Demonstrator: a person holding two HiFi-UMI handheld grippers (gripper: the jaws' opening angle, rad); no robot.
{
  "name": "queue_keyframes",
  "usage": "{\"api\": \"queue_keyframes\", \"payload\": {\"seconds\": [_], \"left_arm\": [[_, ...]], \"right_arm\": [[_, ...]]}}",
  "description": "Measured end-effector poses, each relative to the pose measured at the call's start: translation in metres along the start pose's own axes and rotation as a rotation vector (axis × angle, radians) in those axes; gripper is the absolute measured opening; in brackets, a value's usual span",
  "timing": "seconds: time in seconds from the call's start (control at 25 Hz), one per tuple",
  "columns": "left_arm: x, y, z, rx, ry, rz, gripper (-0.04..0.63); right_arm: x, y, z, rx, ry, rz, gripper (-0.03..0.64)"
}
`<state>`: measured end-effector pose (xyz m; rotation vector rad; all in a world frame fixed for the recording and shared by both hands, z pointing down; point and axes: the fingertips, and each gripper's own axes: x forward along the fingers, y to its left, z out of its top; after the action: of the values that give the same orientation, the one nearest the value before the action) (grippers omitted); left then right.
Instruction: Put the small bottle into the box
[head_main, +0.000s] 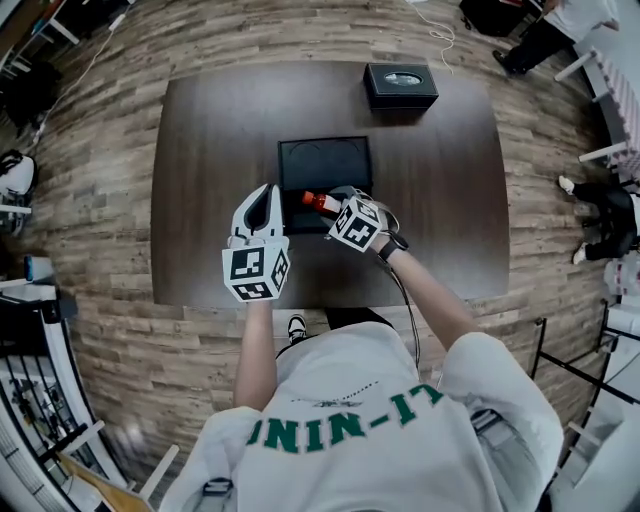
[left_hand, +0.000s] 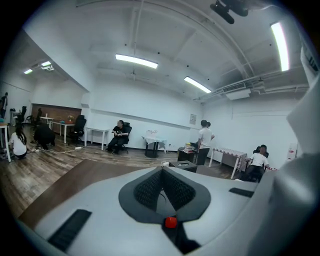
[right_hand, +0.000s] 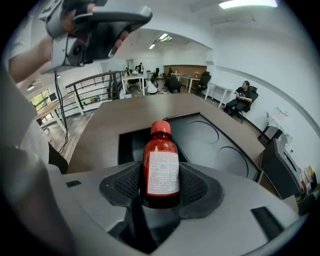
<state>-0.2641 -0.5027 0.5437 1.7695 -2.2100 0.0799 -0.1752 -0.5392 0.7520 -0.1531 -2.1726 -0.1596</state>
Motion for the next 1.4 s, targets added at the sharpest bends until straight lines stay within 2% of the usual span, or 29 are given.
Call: {"api": "queue_keyframes", "payload": {"seconds": [0.28,0.64,0.84,0.96,1.2,1.4], "left_arm": [[0.004,0.013,-0.021,-0.02,0.034,0.024,0.011],[0.0,0.02,-0.035,-0.034,0.052,0.038,0.012],[0.0,0.023,-0.038,-0.027,0.058,0.042,0.011],[-0.003,0.021,-0.04,-0.018,0.062,0.038,0.011],[-0.016,0.022,-0.041,-0.014,0.048,0.029,0.012],[-0.028,0.018,-0.038,-0.004,0.039,0.013,0.012]], "right_arm": [[0.044,0.003,-0.025,-0.066,0.117,0.043,0.235],[0.063,0.014,-0.033,-0.12,0.164,0.073,0.235],[0.064,0.004,-0.033,-0.04,0.136,0.019,0.246],[0.061,0.003,-0.033,0.037,0.11,0.01,0.278],[0.042,0.012,-0.022,0.188,0.034,0.011,0.27],[0.017,0.01,-0.011,0.301,-0.066,-0.053,0.268]]}}
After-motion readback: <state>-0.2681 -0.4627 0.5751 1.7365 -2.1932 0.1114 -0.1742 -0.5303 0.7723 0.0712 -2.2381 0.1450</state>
